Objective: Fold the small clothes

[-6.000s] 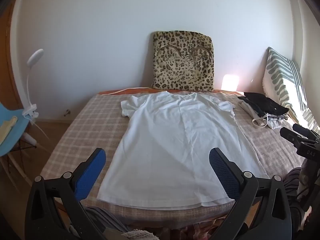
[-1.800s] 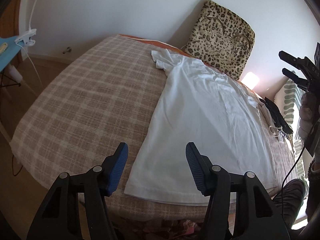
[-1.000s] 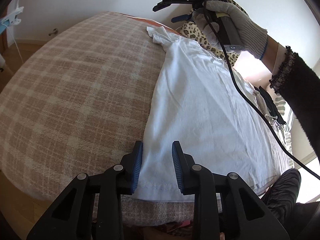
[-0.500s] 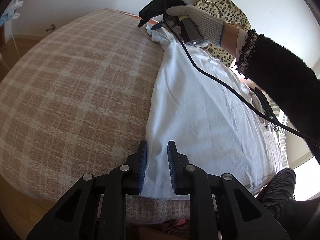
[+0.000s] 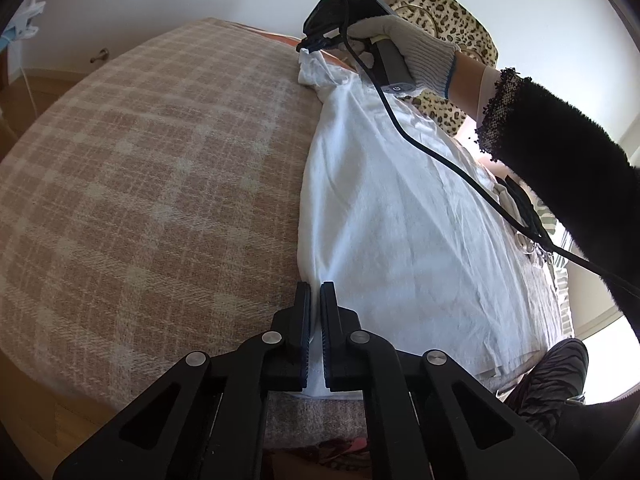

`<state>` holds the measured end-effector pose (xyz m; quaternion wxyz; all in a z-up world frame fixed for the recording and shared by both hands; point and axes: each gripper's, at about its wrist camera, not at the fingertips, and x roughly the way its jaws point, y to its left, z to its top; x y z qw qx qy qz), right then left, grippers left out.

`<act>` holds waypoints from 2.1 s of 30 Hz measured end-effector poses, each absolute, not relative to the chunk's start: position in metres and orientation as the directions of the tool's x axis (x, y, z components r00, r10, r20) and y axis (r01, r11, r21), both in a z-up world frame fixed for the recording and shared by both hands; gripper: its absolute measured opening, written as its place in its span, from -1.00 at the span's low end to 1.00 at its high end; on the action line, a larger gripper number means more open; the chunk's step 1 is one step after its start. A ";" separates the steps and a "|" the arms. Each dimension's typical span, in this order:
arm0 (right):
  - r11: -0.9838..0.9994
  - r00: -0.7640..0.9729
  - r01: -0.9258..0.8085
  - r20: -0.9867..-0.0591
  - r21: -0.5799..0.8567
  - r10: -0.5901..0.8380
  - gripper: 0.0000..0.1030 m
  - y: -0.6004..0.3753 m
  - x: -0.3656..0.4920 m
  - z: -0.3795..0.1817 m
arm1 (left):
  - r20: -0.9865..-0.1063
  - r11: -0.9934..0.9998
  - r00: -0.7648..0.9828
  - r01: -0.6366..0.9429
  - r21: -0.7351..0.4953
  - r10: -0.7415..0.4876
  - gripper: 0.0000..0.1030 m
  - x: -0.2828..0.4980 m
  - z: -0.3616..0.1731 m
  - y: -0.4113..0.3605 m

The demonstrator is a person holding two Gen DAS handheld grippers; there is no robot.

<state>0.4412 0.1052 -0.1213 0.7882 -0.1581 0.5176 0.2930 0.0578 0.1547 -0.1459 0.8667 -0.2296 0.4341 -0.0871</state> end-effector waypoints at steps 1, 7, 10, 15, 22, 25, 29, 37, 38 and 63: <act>0.774 0.292 -0.630 -0.904 0.063 0.311 -0.96 0.103 0.439 -0.116 | -0.710 0.880 0.610 -0.045 -0.473 -0.351 -0.94 0.058 -0.145 0.154; 0.771 0.329 -0.633 -0.878 0.069 0.348 -0.96 0.078 0.440 -0.075 | -0.675 0.858 0.618 -0.002 -0.514 -0.403 -0.94 0.060 -0.137 0.143; 0.777 0.352 -0.626 -0.866 0.065 0.356 -0.96 0.059 0.445 -0.058 | -0.668 0.860 0.613 0.039 -0.509 -0.423 -0.94 0.064 -0.132 0.129; 0.798 0.390 -0.600 -0.851 0.054 0.351 -0.96 0.017 0.455 -0.034 | -0.662 0.858 0.589 0.111 -0.501 -0.463 -0.94 0.071 -0.126 0.103; 0.842 0.427 -0.539 -0.849 0.038 0.312 -0.96 -0.047 0.472 -0.031 | -0.671 0.852 0.539 0.206 -0.481 -0.509 -0.94 0.080 -0.125 0.062; 0.864 0.435 -0.503 -0.859 0.019 0.272 -0.96 -0.076 0.476 -0.048 | -0.690 0.853 0.508 0.240 -0.463 -0.516 -0.94 0.084 -0.129 0.046; 0.890 0.446 -0.456 -0.866 -0.003 0.225 -0.96 -0.105 0.477 -0.069 | -0.708 0.863 0.493 0.279 -0.422 -0.506 -0.94 0.086 -0.128 0.027; 0.926 0.495 -0.369 -0.860 -0.078 0.124 -0.96 -0.133 0.480 -0.087 | -0.717 0.861 0.477 0.294 -0.416 -0.509 -0.94 0.088 -0.131 0.016; 0.927 0.495 -0.367 -0.859 -0.074 0.128 -0.96 -0.135 0.480 -0.086 | -0.716 0.859 0.475 0.294 -0.419 -0.512 -0.94 0.088 -0.132 0.016; 0.853 0.338 -0.491 -0.865 0.173 0.370 -0.29 -0.185 0.353 -0.040 | -0.733 0.881 0.514 0.109 -0.459 -0.446 -0.48 0.053 -0.130 0.082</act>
